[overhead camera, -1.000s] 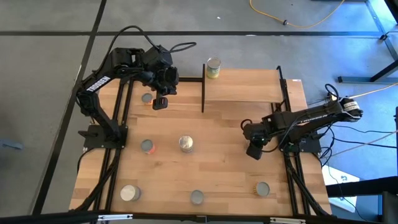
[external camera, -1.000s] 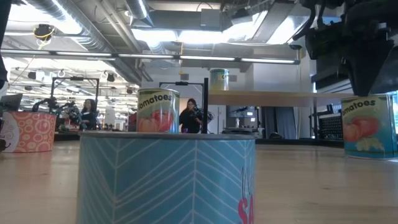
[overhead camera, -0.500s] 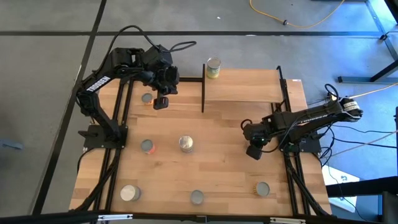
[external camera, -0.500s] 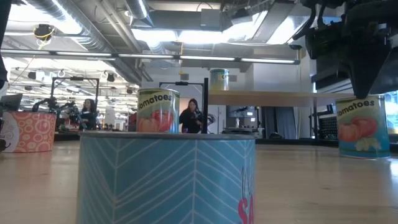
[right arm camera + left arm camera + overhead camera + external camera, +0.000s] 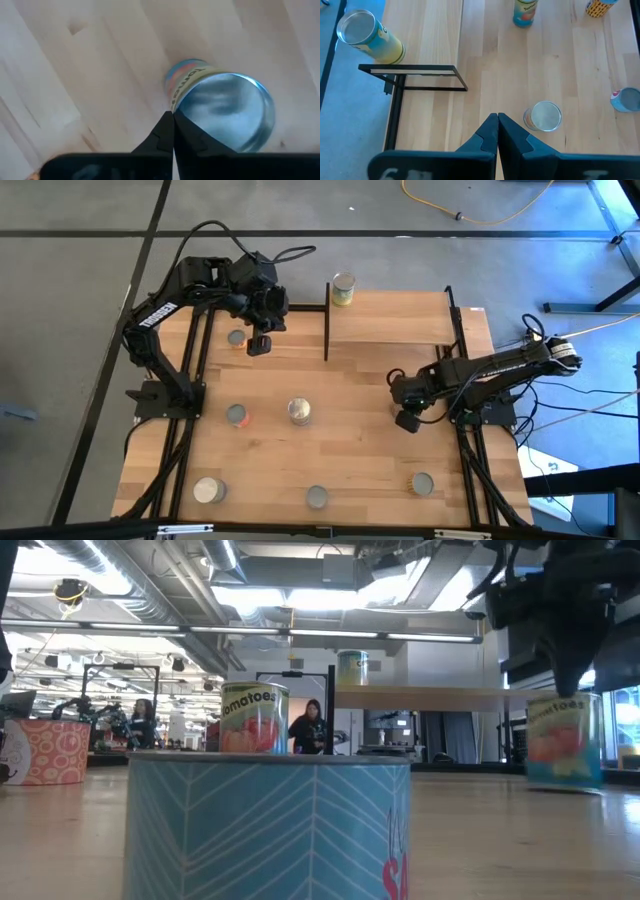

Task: Pick and place cans onto a shelf
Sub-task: Put the right canned tomatoes on the shelf

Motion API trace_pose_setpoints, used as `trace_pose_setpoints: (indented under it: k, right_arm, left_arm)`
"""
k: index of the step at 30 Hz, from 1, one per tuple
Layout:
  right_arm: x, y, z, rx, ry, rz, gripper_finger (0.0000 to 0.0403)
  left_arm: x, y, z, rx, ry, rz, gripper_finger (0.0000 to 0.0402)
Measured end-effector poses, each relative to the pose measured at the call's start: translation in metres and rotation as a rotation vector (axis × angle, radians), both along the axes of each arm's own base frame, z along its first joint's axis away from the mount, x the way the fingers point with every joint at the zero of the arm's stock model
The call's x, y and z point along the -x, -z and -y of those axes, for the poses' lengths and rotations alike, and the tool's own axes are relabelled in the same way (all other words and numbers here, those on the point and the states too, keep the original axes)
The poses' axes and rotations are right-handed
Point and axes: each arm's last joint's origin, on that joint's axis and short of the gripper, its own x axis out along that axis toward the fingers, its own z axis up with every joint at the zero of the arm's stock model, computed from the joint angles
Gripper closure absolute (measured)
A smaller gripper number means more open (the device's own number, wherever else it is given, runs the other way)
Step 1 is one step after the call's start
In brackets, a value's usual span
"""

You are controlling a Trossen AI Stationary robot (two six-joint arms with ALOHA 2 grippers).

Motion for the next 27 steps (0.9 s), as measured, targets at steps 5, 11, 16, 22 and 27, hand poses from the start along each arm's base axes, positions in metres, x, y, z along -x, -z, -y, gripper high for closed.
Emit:
trace_pose_setpoints:
  k: [5,11,16,22,27]
  right_arm:
    - [-0.0011,-0.0018,0.0020,0.006,0.011,0.008,0.0401]
    - [-0.0014,-0.0024,0.0019,0.003,0.002,0.011,0.0402]
    - [-0.0020,-0.0028,0.0016,0.000,-0.025,0.018,0.0400]
    - [-0.0041,-0.0008,0.0011,-0.003,-0.039,0.029,0.0380]
    - [-0.0066,0.0022,0.0007,-0.001,-0.040,0.018,0.0376]
  left_arm:
    - [0.0000,0.0000,0.0000,0.000,0.000,0.000,0.0401]
    - [0.0000,0.0000,0.0000,-0.001,0.001,0.000,0.0401]
    - [0.0000,0.0000,0.0000,-0.001,0.001,0.000,0.0401]
    - [-0.0001,0.0000,0.0000,-0.001,0.001,0.001,0.0401]
    - [0.0000,0.0000,0.0000,-0.001,0.001,0.000,0.0401]
